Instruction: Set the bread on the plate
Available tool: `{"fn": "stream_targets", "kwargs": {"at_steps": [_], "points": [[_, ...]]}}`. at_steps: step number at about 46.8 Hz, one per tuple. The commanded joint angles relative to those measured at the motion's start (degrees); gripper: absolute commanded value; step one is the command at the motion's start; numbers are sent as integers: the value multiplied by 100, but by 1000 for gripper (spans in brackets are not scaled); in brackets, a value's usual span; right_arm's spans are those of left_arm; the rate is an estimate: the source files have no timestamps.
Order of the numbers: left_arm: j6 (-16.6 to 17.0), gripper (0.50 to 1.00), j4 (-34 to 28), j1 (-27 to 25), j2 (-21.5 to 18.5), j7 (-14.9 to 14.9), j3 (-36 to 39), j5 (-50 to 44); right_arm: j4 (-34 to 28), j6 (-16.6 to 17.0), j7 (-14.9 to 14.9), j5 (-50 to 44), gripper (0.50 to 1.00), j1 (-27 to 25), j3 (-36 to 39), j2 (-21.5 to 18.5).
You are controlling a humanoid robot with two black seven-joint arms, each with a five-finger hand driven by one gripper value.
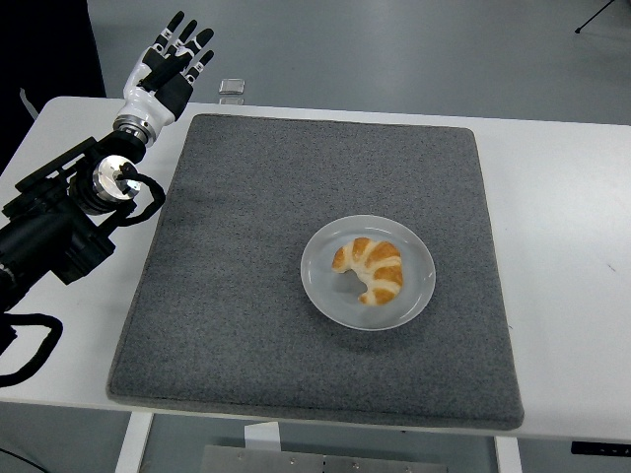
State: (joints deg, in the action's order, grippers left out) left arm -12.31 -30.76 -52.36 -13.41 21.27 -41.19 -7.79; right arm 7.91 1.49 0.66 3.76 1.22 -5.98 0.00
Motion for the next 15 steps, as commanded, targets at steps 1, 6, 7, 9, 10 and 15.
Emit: {"fn": "stream_targets", "kwargs": {"at_steps": [1, 6, 7, 9, 10, 15], "points": [[36, 1000, 0, 7, 14, 193, -21, 6, 0, 0, 4, 2, 952, 1, 0, 0], [71, 1000, 0, 33, 40, 281, -21, -3, -9, -9, -5, 11, 952, 1, 18, 0], [80, 1000, 0, 42, 57, 290, -21, 6, 0, -9, -5, 11, 952, 1, 18, 0], [115, 1000, 8, 68, 92, 281, -21, 6, -9, -9, -5, 20, 952, 1, 18, 0], [132, 1000, 8, 77, 101, 281, -21, 6, -9, -9, -5, 20, 952, 1, 26, 0], [246, 1000, 8, 86, 172, 281, -12, 6, 0, -17, -5, 20, 952, 1, 26, 0]]}}
